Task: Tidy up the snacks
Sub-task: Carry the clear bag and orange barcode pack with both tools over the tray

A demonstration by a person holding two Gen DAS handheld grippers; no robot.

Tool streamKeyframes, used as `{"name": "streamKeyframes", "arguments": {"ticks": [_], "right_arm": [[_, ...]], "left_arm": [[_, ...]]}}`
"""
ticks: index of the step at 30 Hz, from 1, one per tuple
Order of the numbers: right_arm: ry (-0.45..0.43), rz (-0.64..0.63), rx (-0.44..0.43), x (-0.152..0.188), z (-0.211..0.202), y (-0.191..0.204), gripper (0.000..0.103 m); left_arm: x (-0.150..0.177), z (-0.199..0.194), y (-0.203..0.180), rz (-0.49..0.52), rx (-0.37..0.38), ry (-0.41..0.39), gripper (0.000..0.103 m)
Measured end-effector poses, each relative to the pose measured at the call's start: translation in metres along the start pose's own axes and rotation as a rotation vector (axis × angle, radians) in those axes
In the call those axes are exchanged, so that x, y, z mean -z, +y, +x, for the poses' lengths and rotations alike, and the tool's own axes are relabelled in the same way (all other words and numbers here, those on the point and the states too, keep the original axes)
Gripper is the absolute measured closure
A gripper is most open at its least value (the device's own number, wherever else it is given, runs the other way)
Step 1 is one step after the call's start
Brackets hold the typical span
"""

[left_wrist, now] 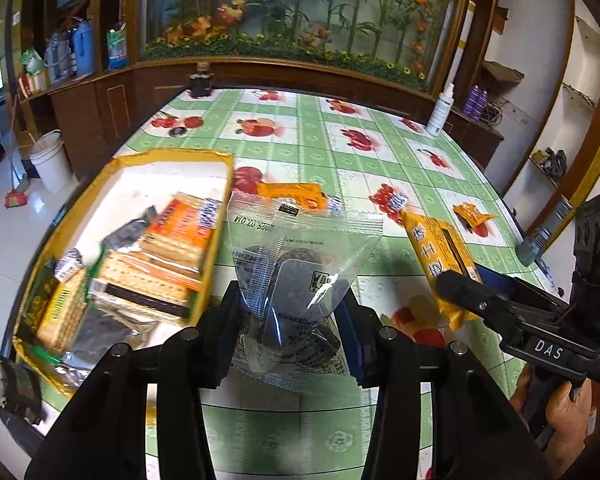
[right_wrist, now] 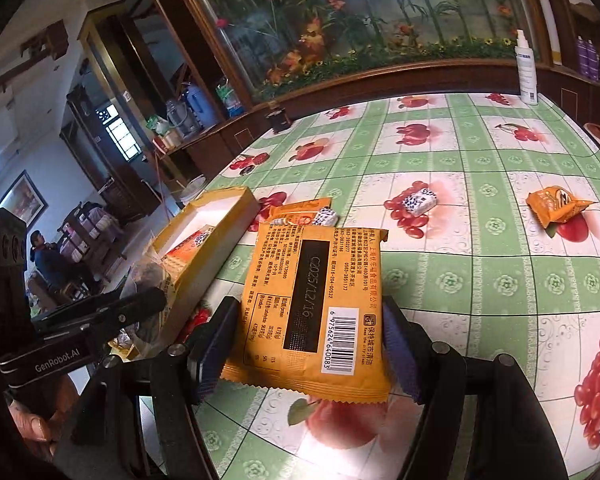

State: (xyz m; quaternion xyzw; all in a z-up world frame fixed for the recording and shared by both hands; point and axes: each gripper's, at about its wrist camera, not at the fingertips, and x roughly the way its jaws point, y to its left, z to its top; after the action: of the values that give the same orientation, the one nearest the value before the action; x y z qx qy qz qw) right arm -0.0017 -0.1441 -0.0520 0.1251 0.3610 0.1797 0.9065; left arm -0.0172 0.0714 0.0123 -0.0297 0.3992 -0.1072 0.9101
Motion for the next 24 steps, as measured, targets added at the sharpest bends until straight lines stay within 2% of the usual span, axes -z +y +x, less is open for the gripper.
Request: {"name": "streamKeyframes", "arguments": {"ticks": [7,24], "right_arm": [[0.013,-0.025,-0.016,0.001,0.007,0.016,0.032],[0.052,-0.072,-0.037,0.003,0.024,0.042,0.032]], "left_arm": [[-0.001,-0.009,0.022,-0.028,-0.065,-0.032,0.06],[0.002,-0.014,0.059,-0.09,-0.135,-0.051,0.06]]}}
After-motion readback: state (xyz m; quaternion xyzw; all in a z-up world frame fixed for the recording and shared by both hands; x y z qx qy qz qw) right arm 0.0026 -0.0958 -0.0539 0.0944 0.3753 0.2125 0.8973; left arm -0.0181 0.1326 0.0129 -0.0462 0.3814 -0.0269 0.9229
